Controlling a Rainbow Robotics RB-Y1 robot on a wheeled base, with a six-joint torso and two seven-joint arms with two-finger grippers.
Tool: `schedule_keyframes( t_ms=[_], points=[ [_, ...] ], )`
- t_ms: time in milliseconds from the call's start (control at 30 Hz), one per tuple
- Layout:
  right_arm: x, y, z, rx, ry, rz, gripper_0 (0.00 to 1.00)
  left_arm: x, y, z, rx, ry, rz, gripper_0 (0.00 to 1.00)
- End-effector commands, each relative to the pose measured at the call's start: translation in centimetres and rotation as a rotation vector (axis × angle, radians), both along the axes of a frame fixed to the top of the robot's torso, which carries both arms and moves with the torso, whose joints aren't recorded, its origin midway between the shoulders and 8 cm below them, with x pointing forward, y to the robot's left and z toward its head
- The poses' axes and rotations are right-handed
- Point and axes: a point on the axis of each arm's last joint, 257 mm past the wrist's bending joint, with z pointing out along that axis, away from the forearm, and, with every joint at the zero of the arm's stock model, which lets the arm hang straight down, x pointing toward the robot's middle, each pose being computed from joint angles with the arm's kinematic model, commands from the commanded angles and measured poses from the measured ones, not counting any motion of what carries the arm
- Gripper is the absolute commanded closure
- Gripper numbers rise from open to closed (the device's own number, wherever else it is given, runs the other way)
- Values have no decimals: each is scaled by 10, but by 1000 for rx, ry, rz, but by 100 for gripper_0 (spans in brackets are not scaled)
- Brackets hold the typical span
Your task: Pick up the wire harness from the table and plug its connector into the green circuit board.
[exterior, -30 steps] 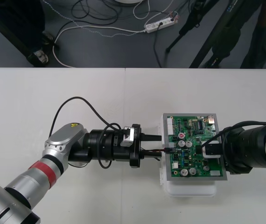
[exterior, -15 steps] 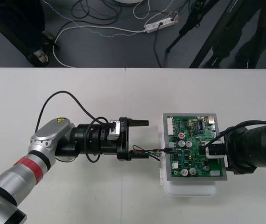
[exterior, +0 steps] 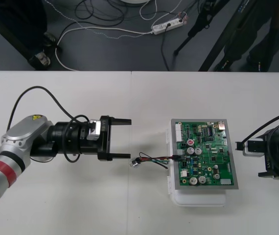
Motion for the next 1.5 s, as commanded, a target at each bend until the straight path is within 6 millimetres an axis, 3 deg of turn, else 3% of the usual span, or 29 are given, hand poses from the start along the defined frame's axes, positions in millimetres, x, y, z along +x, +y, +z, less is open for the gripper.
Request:
schedule_keyframes(
  t_ms=[33,367,800,1100,1333,1500],
  points=[
    [17,-24,46,13,-75,-25,0,-20,41,9,65,74,-49,6],
    [19,-9,88,169,-118,-9,0,-28,72,36,149,102,-61,5],
    [-15,54,130,504,-14,121,0,-25,108,75,293,96,-40,6],
    [-32,86,159,713,42,168,0,-9,122,119,306,85,57,6],
    [-32,100,177,802,32,175,0,-21,124,137,342,81,67,6],
    [-27,92,183,773,19,153,0,-34,127,146,385,62,70,6]
  ],
)
